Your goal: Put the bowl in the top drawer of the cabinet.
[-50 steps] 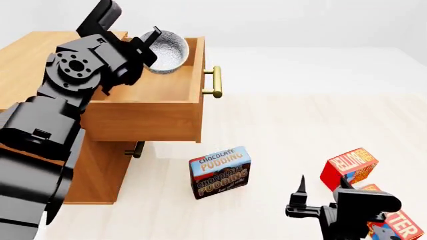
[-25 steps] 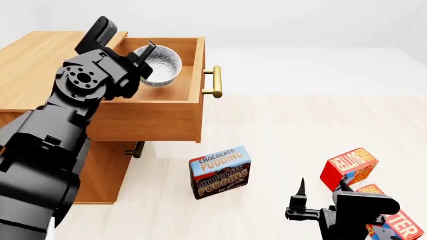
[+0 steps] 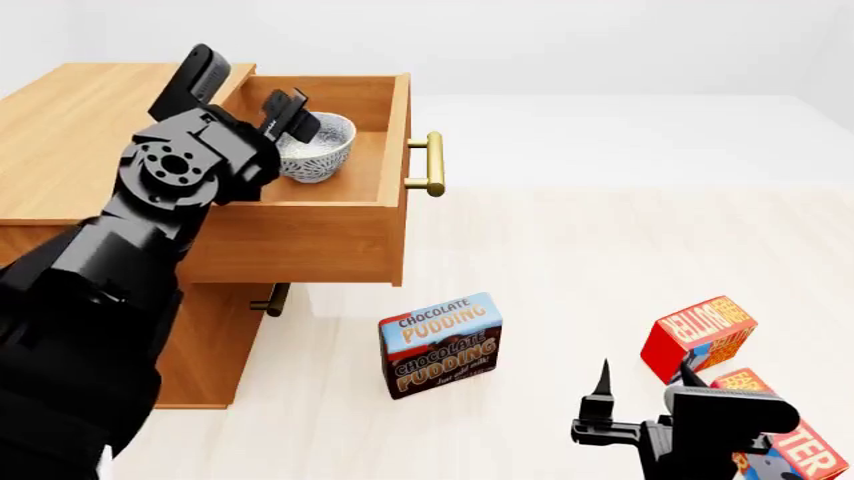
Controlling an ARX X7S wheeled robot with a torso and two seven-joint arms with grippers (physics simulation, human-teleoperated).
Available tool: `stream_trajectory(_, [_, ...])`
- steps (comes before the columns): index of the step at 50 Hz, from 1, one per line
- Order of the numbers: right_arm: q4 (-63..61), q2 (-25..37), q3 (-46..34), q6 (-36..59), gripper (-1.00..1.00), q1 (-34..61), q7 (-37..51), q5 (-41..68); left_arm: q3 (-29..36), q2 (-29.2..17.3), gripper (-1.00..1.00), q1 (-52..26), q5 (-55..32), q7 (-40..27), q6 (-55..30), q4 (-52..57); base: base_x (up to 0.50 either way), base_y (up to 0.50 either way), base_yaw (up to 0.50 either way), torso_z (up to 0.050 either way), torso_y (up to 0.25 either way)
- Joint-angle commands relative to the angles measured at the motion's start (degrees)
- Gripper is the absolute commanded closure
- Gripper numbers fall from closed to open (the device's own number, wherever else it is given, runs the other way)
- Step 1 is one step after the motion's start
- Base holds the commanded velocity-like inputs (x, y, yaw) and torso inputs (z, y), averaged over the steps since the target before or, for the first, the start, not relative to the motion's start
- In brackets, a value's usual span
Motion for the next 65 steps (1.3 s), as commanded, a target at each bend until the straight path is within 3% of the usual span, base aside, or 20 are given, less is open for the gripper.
stream_trajectory(1, [0.4, 0.0, -0.3, -0.1, -1.0, 0.2, 0.1, -0.1, 5.3, -0.5, -1.0, -0.6, -5.2, 0.2, 1.5, 0.0, 0.0, 0.0, 0.0, 0.0, 0.0])
stream_trajectory(12, [0.6, 0.1, -0.3, -0.4, -1.0, 0.1, 0.2, 0.0, 7.1, -2.3, -1.0, -1.7, -6.3, -0.3, 3.8, 2.7, 0.0, 0.0, 0.0, 0.0, 0.0])
stream_trajectory(25, [1.5, 0.3, -0.4, -0.9, -1.0, 0.3, -0.1, 0.3, 4.8, -9.2, -1.0, 0.3, -6.0, -2.3, 7.4, 21.9, 0.0, 0.0, 0.0, 0.0, 0.0])
stream_trajectory(49, [1.8, 0.2, -1.1, -1.0, -1.0, 0.4, 0.1, 0.4, 0.3, -17.8, -1.0, 2.3, -5.1, -5.8, 13.0, 47.1, 0.0, 0.0, 0.0, 0.0, 0.0])
stream_trajectory(65, [-4.9, 1.2, -0.5, 3.7, -1.0, 0.5, 2.8, 1.0, -2.2, -28.5, -1.0, 9.7, -0.2, -3.1, 16.6, 74.7, 0.0, 0.0, 0.0, 0.001, 0.0])
